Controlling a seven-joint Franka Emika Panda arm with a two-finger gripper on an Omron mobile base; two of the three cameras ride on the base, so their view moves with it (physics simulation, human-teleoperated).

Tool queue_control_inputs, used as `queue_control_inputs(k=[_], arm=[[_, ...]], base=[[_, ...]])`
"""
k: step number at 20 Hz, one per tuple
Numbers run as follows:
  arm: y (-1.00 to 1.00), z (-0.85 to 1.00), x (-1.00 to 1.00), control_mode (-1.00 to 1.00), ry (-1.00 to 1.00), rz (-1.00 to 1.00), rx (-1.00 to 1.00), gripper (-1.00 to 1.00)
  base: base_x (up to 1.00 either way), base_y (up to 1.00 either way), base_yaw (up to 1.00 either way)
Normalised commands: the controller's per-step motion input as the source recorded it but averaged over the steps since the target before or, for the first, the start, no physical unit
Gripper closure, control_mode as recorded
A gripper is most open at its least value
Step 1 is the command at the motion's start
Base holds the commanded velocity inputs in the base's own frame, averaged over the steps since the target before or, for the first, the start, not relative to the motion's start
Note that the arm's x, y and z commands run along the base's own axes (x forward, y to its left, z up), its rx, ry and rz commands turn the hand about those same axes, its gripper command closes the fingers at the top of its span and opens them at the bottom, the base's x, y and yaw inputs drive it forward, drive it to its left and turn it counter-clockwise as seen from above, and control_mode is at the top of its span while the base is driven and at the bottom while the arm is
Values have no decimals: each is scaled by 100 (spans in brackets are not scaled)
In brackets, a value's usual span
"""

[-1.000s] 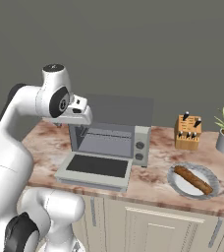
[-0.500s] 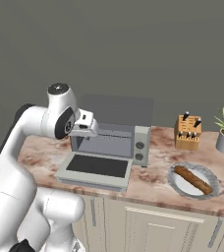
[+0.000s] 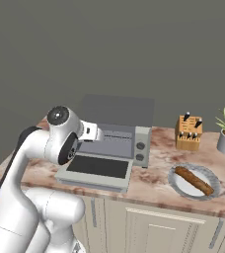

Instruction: Pull the toaster oven rack outwards. Pick up the baguette from the plate and place it on the toaster oven rack. Close the toaster oven door fully and set the temperature to the lowest setting.

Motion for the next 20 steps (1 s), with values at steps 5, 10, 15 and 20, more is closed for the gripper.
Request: queue_control_inputs(k=[5,10,15,20], arm=[[-26,-4,0,-100,-19,0,2,-100],[-9,-2,0,-100,-17,0,2,-100],[0,0,0,-100,-3,0,0,-100],[-6,0,0,-100,-11,0,3,-100]], base=[[0,0,0],[0,0,0],[0,0,0],[0,0,0]])
